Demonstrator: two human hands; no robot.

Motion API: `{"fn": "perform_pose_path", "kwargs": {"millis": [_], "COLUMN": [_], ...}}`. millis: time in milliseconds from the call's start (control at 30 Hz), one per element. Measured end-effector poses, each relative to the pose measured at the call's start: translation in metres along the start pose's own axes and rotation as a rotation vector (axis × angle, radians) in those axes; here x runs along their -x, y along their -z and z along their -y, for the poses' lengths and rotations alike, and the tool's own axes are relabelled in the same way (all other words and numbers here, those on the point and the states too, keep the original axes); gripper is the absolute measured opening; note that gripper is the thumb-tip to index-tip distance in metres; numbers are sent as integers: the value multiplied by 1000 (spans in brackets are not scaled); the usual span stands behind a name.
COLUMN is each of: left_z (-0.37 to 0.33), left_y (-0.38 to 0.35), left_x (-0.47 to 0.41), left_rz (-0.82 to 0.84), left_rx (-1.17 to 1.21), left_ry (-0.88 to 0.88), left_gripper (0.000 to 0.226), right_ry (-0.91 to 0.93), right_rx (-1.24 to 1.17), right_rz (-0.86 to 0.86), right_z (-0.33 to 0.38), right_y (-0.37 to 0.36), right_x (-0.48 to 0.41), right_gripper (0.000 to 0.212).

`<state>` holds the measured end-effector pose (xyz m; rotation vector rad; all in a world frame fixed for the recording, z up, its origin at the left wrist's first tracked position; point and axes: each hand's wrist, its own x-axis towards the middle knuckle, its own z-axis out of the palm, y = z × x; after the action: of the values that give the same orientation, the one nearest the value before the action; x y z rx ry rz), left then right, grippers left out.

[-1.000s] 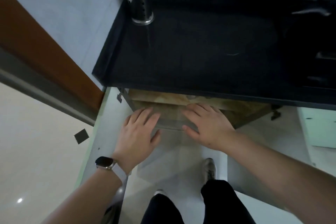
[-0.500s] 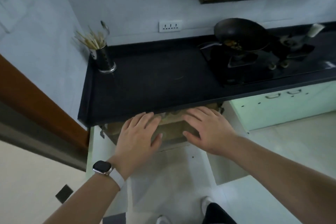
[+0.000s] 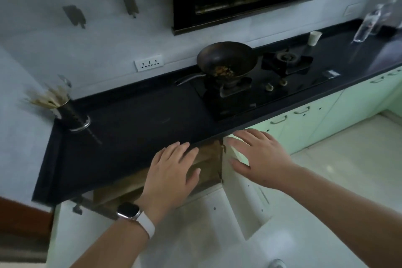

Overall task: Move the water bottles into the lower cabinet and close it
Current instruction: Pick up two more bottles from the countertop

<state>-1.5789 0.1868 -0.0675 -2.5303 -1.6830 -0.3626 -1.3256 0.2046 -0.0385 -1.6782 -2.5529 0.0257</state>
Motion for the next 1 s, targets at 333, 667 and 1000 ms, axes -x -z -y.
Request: {"fn": "perform_pose_path", "kwargs": {"millis": [333,667,1000], "left_z": [-179,-344,-492], "left_y": [-23,-58,-89], "left_x": [-141,-248,-336], "left_rz": [-3,-1,-44], "left_rx": [22,94,209], "left_ry": [-161,-406,-712], "left_gripper": [51,52,48], "right_ry": [-117,-365,-683], "right_rx": [9,1,78], "right_rz": [-83,-181,-237], "right_z": [-207,-365,-464], "right_y": [27,32,53], "right_x": [63,171,271], "right_gripper": [55,53,56]}}
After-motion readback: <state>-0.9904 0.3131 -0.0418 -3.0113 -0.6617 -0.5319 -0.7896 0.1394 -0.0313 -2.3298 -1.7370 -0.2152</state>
